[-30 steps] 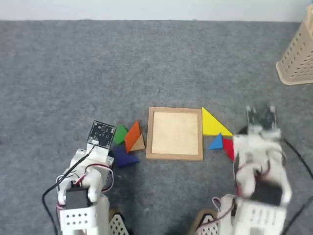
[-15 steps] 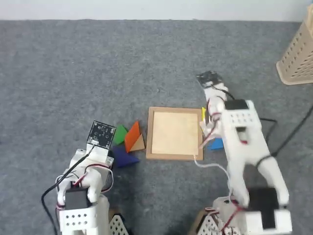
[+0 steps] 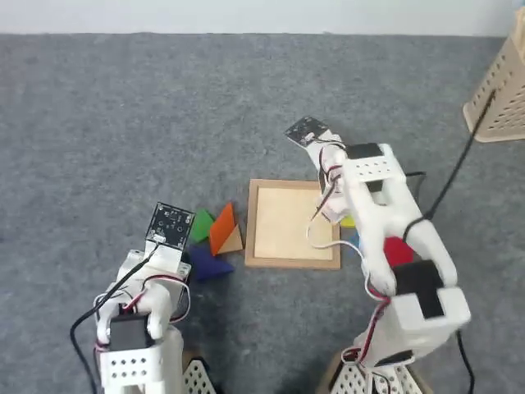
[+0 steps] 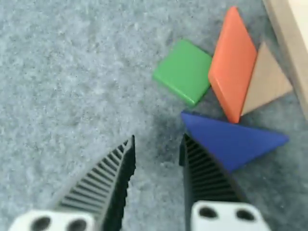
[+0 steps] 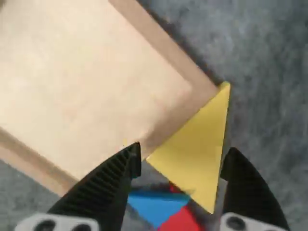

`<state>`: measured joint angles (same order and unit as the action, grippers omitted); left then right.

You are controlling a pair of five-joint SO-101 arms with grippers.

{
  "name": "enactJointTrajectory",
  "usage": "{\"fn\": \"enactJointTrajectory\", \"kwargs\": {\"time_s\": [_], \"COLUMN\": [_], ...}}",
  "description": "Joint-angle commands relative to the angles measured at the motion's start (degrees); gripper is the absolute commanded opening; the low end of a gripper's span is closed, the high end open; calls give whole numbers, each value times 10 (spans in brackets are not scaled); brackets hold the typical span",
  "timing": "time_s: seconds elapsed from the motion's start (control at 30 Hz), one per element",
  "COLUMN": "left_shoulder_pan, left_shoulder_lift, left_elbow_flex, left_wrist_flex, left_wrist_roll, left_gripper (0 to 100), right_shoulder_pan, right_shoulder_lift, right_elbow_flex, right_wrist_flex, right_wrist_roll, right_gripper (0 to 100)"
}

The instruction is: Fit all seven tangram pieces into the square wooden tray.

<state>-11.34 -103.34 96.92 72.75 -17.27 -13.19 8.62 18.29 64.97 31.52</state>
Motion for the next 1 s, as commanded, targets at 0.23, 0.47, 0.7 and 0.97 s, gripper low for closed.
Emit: {"fn": "enactJointTrajectory", "kwargs": {"time_s": [0.23,0.47,0.7,0.97], "left_shoulder_pan": [2,2,2,2], "left_shoulder_lift": [-11,-11,-11,-11], "left_elbow_flex": [-3,-3,-3,-3], "left_wrist_flex": [3,3,3,3], "left_wrist_roll": [-1,-1,-1,-1], "left_gripper": [150,150,150,150], "right_shoulder_pan": [71,77,79,61], "right_shoulder_lift": [82,118,73,-15], "right_elbow_flex": [-76,-74,-33,42], "right_wrist_flex": [-22,-17,-14,-28], "right_wrist_roll": [25,24,21,0], "right_gripper": [277,277,279,315]}}
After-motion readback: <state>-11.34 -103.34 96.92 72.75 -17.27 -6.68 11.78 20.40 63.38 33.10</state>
